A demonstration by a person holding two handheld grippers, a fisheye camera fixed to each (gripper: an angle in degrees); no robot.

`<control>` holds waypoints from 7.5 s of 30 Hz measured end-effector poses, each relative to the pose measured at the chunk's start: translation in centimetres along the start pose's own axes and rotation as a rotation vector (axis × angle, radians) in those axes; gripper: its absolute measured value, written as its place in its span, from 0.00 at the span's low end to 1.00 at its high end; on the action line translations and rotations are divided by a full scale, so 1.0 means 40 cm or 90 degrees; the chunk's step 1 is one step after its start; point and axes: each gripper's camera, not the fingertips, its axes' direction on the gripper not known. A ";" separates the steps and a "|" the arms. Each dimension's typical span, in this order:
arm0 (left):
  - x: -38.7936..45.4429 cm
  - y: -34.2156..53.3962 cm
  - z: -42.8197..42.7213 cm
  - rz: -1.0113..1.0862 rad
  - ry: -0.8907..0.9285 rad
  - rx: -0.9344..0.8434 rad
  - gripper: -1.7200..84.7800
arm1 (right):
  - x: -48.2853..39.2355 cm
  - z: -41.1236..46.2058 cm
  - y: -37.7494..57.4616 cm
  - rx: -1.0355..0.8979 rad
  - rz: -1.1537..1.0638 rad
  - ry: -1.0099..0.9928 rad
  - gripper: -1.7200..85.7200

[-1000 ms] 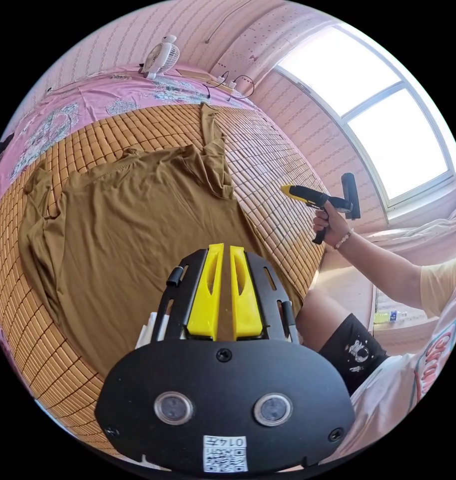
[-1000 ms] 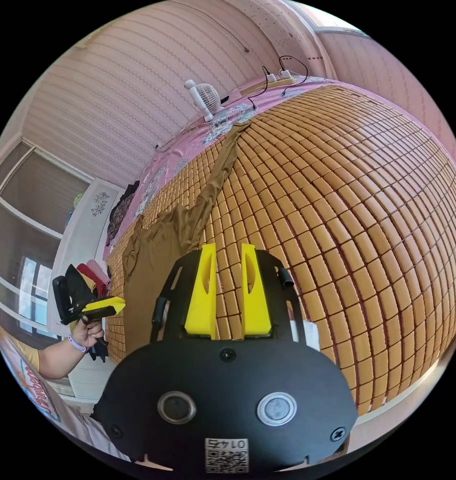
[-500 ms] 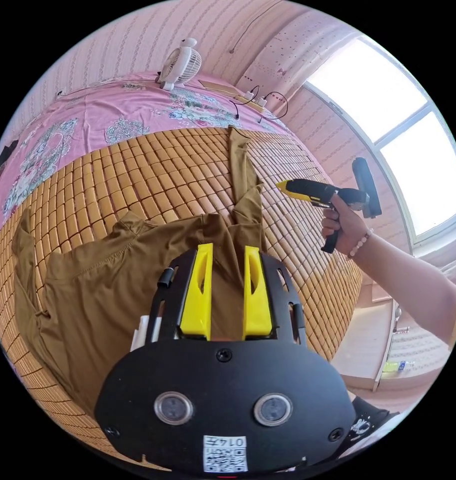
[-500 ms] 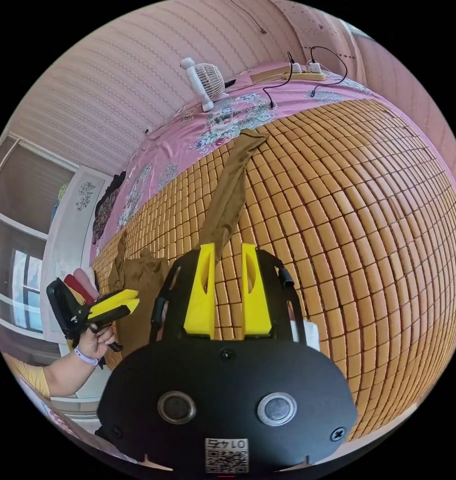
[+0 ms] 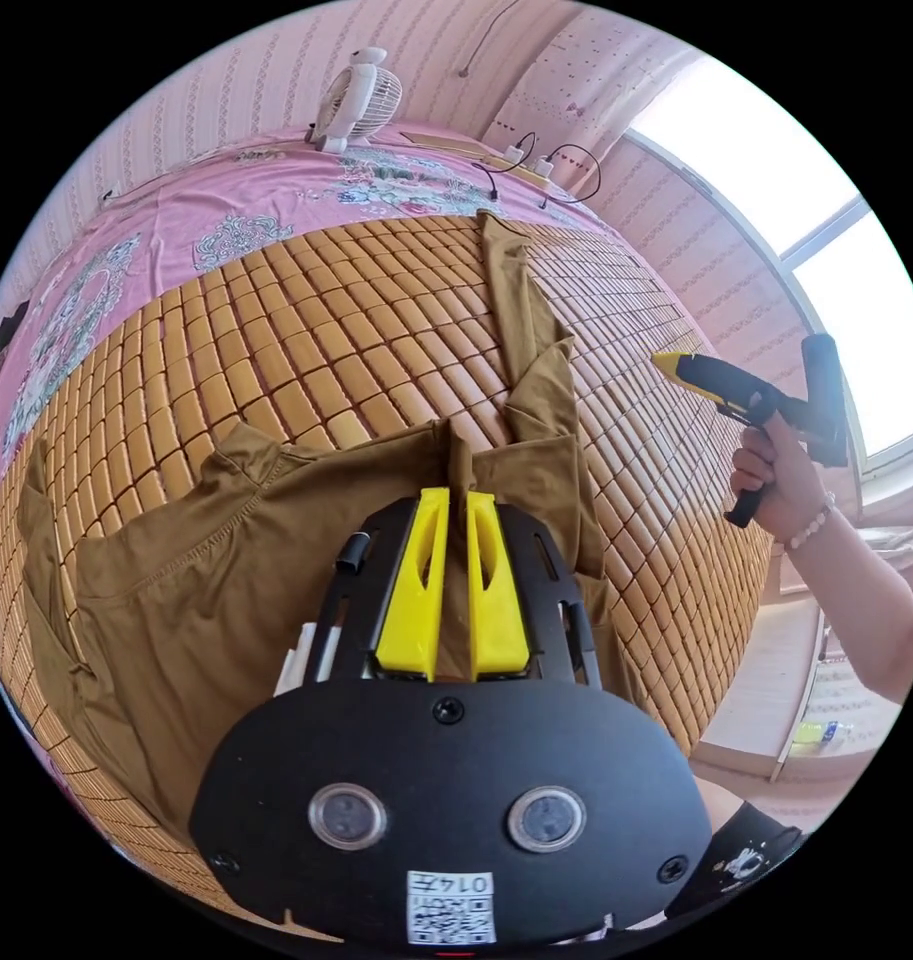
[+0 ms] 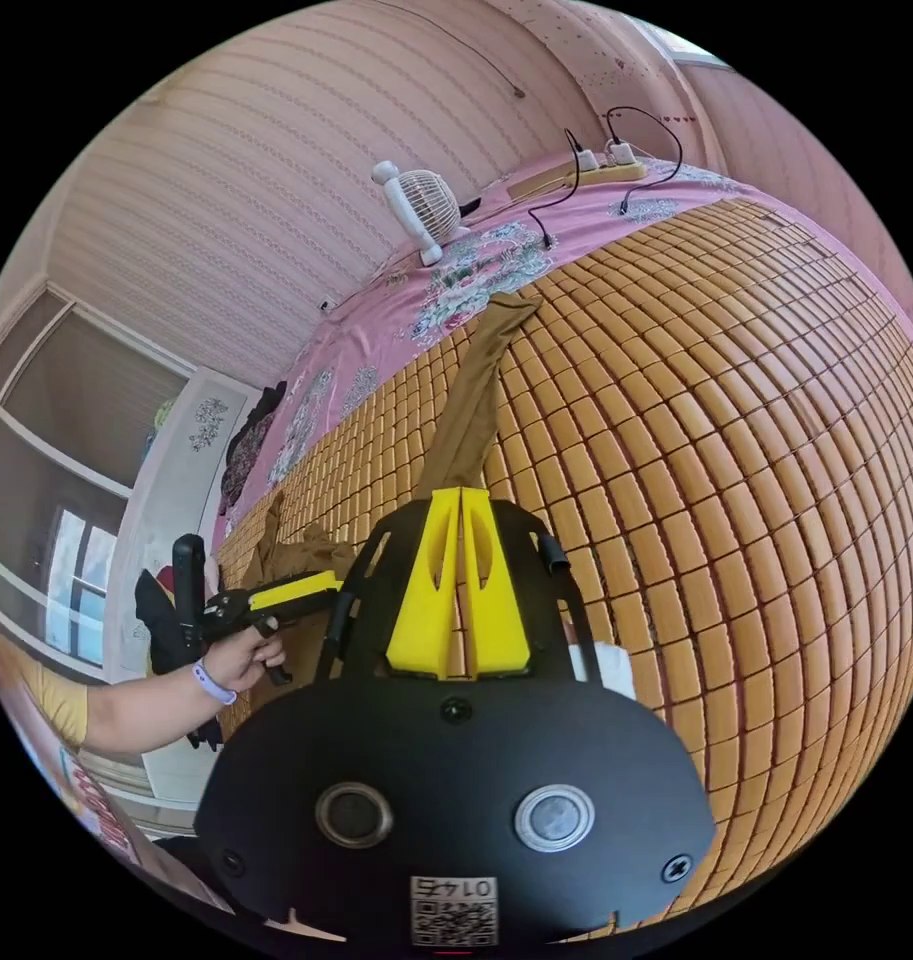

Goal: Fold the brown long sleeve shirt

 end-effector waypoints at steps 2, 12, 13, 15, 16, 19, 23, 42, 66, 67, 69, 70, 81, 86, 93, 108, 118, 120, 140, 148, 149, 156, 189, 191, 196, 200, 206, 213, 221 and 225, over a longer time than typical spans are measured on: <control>0.013 0.015 0.019 0.022 -0.028 0.018 0.04 | 0.003 0.005 -0.009 -0.015 -0.024 0.037 0.05; 0.015 0.031 0.082 0.039 -0.061 0.019 0.02 | 0.001 0.156 -0.097 -0.080 0.036 0.006 0.03; 0.010 0.031 0.084 0.038 -0.053 0.014 0.02 | 0.001 0.117 -0.074 -0.055 0.034 -0.009 0.02; 0.004 0.036 0.074 0.047 -0.033 0.029 0.01 | -0.018 0.016 -0.016 -0.004 0.017 -0.032 0.02; 0.001 0.044 0.061 0.057 -0.017 0.051 0.01 | -0.051 -0.074 0.039 0.035 -0.008 -0.033 0.02; -0.005 0.060 0.038 0.072 0.004 0.083 0.01 | -0.165 -0.302 0.179 0.087 -0.089 -0.014 0.03; -0.016 0.054 0.075 0.073 -0.020 0.057 0.01 | -0.191 -0.422 0.237 0.087 -0.065 0.030 0.03; -0.064 0.016 0.206 0.046 -0.047 -0.009 0.02 | -0.009 -0.195 0.533 -0.253 0.138 0.142 0.04; 0.158 0.050 0.275 0.155 0.056 -0.041 0.10 | 0.328 -0.454 0.689 -0.040 0.339 0.336 0.08; 0.175 0.047 0.309 0.169 0.039 -0.073 0.10 | 0.328 -0.461 0.703 -0.015 0.338 0.345 0.04; 0.194 0.046 0.357 0.191 -0.005 -0.127 0.09 | 0.340 -0.470 0.724 -0.021 0.361 0.300 0.03; 0.203 0.047 0.355 0.208 -0.012 -0.109 0.09 | 0.342 -0.485 0.741 -0.023 0.374 0.273 0.02; 0.189 0.036 0.331 0.213 0.017 -0.066 0.01 | 0.290 -0.743 0.835 0.188 0.401 0.161 0.05; 0.185 0.035 0.337 0.210 0.016 -0.061 0.01 | 0.305 -0.613 0.824 0.057 0.337 0.260 0.10; 0.186 0.056 0.313 0.223 0.015 -0.046 0.01 | 0.375 -0.525 0.796 0.076 0.394 0.309 0.11; 0.185 0.055 0.303 0.198 0.146 -0.019 0.01 | 0.207 -0.818 0.805 0.139 0.240 0.276 0.06; 0.140 0.019 0.226 0.157 0.001 0.045 0.03 | 0.286 -0.603 0.780 -0.041 0.252 0.373 0.11; 0.123 0.000 0.244 0.145 -0.038 0.031 0.05 | 0.285 -0.599 0.792 -0.022 0.277 0.364 0.11; 0.173 -0.008 0.229 0.125 -0.063 -0.006 0.01 | 0.155 -0.713 0.663 0.172 0.393 0.298 0.06; 0.200 -0.005 0.165 0.101 -0.059 0.005 0.01 | 0.128 -0.446 0.619 -0.122 0.284 0.475 0.07; 0.206 -0.005 0.155 0.099 -0.060 0.006 0.01 | 0.117 -0.440 0.621 -0.110 0.269 0.479 0.06; 0.231 -0.030 0.097 0.075 -0.061 0.010 0.01 | 0.062 -0.436 0.620 -0.119 0.241 0.537 0.01; -0.029 0.784 -0.828 -0.279 -0.107 -0.001 0.01 | -0.960 0.291 0.188 -0.267 -0.215 0.056 0.08; -0.031 0.826 -0.857 -0.301 -0.097 -0.005 0.02 | -1.095 0.403 0.131 -0.282 -0.267 0.010 0.08; -0.018 0.871 -0.900 -0.312 -0.092 -0.015 0.02 | -1.464 0.708 0.001 -0.298 -0.375 -0.004 0.11; -0.004 0.888 -0.968 -0.310 -0.074 0.014 0.02 | -1.603 0.889 -0.066 -0.293 -0.361 0.085 0.14; -0.004 0.917 -1.086 -0.353 -0.007 0.055 0.02 | -1.696 1.038 -0.109 -0.358 -0.349 0.178 0.05; 0.008 0.980 -1.324 -0.391 -0.016 0.126 0.02 | -2.056 0.857 0.027 -0.558 -0.823 -0.413 0.04; -0.003 1.134 -1.512 -0.493 -0.069 0.079 0.03 | -2.080 0.884 0.003 -0.479 -0.785 -0.256 0.11; 0.009 1.204 -1.589 -0.536 -0.080 0.055 0.04 | -1.997 0.965 0.024 -0.502 -0.695 -0.115 0.11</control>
